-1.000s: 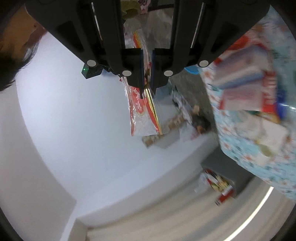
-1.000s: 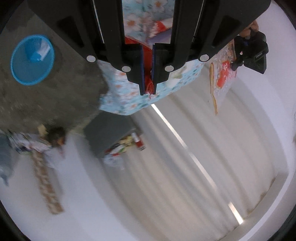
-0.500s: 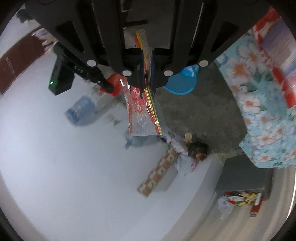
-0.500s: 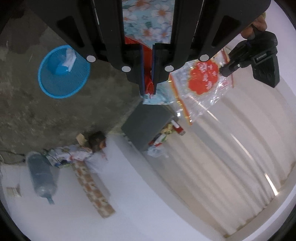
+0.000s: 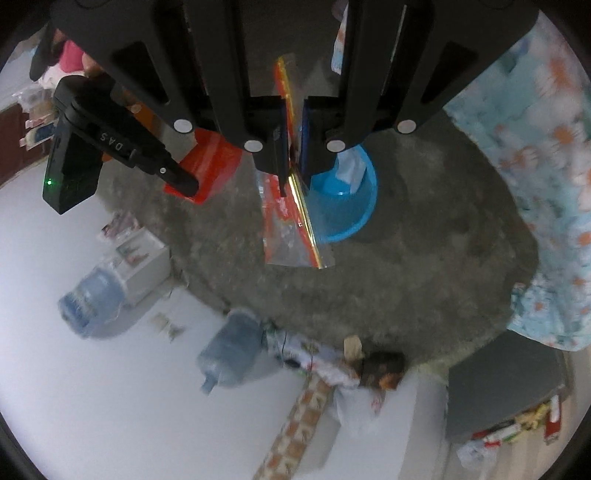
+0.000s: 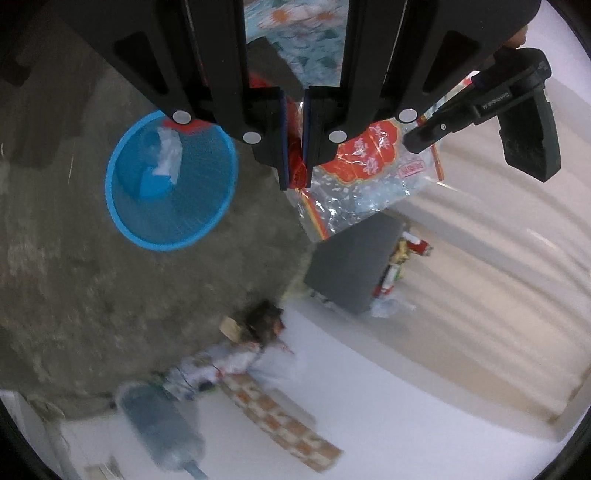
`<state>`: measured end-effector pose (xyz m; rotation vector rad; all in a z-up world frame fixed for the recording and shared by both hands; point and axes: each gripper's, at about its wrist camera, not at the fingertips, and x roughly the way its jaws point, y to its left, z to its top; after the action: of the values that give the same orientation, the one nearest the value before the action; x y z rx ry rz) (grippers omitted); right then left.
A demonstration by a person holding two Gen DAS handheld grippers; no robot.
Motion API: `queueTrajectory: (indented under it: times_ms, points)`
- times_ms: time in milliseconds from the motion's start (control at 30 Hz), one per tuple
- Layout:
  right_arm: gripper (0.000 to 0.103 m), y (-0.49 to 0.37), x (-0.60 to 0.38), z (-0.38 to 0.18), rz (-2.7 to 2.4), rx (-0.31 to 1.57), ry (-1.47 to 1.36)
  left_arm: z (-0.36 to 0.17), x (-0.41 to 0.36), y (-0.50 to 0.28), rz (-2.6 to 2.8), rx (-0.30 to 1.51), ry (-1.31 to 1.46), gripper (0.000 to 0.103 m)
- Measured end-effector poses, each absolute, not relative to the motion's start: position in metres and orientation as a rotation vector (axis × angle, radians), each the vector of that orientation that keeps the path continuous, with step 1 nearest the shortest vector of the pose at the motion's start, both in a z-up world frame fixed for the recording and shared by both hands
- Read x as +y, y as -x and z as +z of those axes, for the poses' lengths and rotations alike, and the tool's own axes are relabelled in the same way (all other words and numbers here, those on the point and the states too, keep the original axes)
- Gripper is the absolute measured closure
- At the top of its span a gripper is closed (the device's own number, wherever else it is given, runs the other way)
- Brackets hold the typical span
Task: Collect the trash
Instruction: 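Carry both items over the blue wastebasket and open both grippers, then move both grippers back toward the remaining trash on the bed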
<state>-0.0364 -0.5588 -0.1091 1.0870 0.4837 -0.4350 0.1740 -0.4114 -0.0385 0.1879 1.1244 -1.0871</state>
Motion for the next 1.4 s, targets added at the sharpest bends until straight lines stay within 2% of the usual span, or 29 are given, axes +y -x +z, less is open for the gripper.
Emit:
queueTrajectory:
  times_ms: [267, 300, 333, 367, 400, 433, 500, 600, 833, 900, 1067, 1400]
  points:
    - [0.096, 0.012, -0.601, -0.170, -0.478, 0.557, -1.156, -0.093, -0.482, -0.184, -1.050, 1.142, -0.316, 0.098]
    - [0.094, 0.009, -0.604, -0.175, -0.486, 0.565, -1.168, -0.098, -0.492, -0.187, -1.045, 1.142, -0.323, 0.098]
    - [0.094, 0.006, -0.612, -0.184, -0.511, 0.577, -1.180, -0.107, -0.503, -0.191, -1.037, 1.146, -0.331, 0.090]
    - [0.086, 0.001, -0.619, -0.195, -0.531, 0.601, -1.187, -0.114, -0.510, -0.194, -1.029, 1.157, -0.332, 0.069]
    - [0.065, -0.003, -0.623, -0.204, -0.553, 0.638, -1.183, -0.121, -0.516, -0.197, -1.001, 1.163, -0.331, 0.058]
    - [0.056, -0.004, -0.624, -0.209, -0.591, 0.670, -1.170, -0.125, -0.519, -0.199, -0.978, 1.156, -0.323, 0.048]
    - [0.055, -0.003, -0.625, -0.217, -0.649, 0.708, -1.149, -0.128, -0.522, -0.204, -0.959, 1.145, -0.298, 0.048]
    - [0.055, 0.009, -0.621, -0.216, -0.661, 0.669, -1.163, -0.121, -0.519, -0.204, -0.975, 1.146, -0.261, 0.045]
    - [0.053, 0.026, -0.593, -0.183, -0.695, 0.593, -1.135, -0.062, -0.486, -0.189, -1.038, 1.061, -0.198, 0.039]
    - [0.045, 0.026, -0.579, -0.160, -0.698, 0.562, -1.092, -0.035, -0.465, -0.185, -1.047, 1.042, -0.158, 0.035]
    - [0.034, 0.013, -0.536, -0.096, -0.650, 0.518, -0.952, 0.023, -0.400, -0.177, -1.041, 0.949, -0.114, 0.029]
    - [0.012, -0.030, -0.436, 0.002, -0.532, 0.609, -0.665, 0.103, -0.210, -0.178, -0.844, 0.791, -0.038, 0.028]
